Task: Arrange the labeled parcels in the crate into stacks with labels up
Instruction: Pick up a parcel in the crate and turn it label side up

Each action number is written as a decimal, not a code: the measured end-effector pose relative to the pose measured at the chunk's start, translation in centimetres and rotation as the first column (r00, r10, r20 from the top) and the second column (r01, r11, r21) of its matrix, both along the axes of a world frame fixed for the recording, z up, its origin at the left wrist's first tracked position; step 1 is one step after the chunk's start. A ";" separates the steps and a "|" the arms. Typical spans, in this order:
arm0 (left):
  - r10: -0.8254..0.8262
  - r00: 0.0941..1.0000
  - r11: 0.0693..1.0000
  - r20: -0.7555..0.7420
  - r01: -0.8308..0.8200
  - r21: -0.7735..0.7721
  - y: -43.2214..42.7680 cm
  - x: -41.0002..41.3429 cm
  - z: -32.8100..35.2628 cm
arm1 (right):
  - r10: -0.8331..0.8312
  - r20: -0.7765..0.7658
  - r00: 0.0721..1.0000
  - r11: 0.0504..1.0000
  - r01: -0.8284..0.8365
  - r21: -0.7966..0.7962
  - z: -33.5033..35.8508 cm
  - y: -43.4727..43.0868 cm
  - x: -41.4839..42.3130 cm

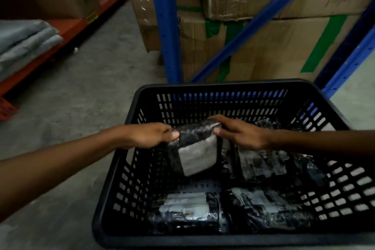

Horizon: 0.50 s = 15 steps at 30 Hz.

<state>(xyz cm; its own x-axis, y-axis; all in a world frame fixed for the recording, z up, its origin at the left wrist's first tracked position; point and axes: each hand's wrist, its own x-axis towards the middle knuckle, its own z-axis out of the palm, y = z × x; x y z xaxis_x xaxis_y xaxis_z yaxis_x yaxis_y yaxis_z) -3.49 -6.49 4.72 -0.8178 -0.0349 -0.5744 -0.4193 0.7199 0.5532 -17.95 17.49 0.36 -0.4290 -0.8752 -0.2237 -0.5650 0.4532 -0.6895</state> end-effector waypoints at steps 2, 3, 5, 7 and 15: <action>0.287 0.958 0.924 -0.014 -0.274 0.266 -0.2 0.1 0.4 | -0.292 0.303 0.907 0.944 0.324 -0.059 0.5 -0.9 -0.7; 0.428 0.904 0.833 0.010 -0.399 0.383 -0.1 0.0 0.2 | -0.420 0.424 0.802 0.882 0.470 -0.016 0.7 -1.4 -0.7; 0.626 0.766 0.599 0.147 -0.593 0.538 0.3 -0.2 0.0 | -0.630 0.505 0.591 0.729 0.673 0.123 0.4 -2.0 -0.4; 0.662 0.729 0.540 0.174 -0.625 0.563 0.7 -0.3 -0.6 | -0.724 0.507 0.467 0.633 0.742 0.221 -0.4 -2.3 0.4; 0.746 0.663 0.664 -0.063 -0.736 0.127 2.4 -1.0 -7.3 | -0.683 0.520 0.513 0.694 0.677 0.244 -4.1 -7.0 2.5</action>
